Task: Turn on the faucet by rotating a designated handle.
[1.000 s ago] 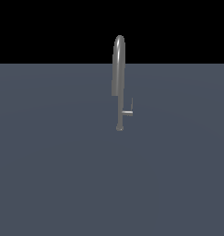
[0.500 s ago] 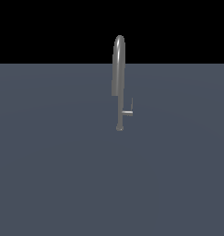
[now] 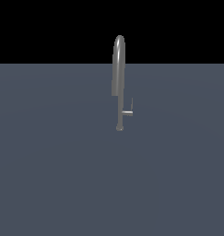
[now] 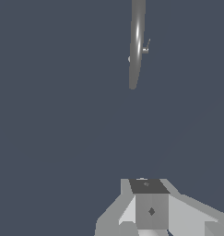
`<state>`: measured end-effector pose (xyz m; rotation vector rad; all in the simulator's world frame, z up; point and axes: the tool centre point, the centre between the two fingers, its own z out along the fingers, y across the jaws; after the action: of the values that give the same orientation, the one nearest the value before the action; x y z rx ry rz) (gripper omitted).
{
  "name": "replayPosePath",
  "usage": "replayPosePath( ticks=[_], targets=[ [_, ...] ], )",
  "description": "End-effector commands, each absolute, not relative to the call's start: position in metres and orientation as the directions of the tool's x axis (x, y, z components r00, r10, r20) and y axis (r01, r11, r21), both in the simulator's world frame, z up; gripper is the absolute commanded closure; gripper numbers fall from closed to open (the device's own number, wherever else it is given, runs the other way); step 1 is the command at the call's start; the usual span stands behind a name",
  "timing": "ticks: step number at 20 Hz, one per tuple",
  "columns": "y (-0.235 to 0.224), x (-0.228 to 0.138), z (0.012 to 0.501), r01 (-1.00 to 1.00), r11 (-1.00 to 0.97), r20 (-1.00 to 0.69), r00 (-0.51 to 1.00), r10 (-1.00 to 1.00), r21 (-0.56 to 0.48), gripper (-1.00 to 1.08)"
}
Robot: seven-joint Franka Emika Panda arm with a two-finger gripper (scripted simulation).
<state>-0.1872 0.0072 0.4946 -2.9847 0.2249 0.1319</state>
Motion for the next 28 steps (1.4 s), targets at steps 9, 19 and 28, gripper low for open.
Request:
replayPosePath(
  ticks=[9, 19, 28],
  targets=[
    [-0.004, -0.123, 0.477, -0.331, -0.908, -0.260, 0.929, -0.265, -0.256, 1.08],
    [-0.021, -0.064, 0.449, -0.506, -0.794, -0.429, 0.833, -0.349, -0.338, 1.08],
    [-0.040, -0.015, 0.412, -0.660, -0.650, -0.585, 0.713, -0.385, -0.377, 1.08]
  ],
)
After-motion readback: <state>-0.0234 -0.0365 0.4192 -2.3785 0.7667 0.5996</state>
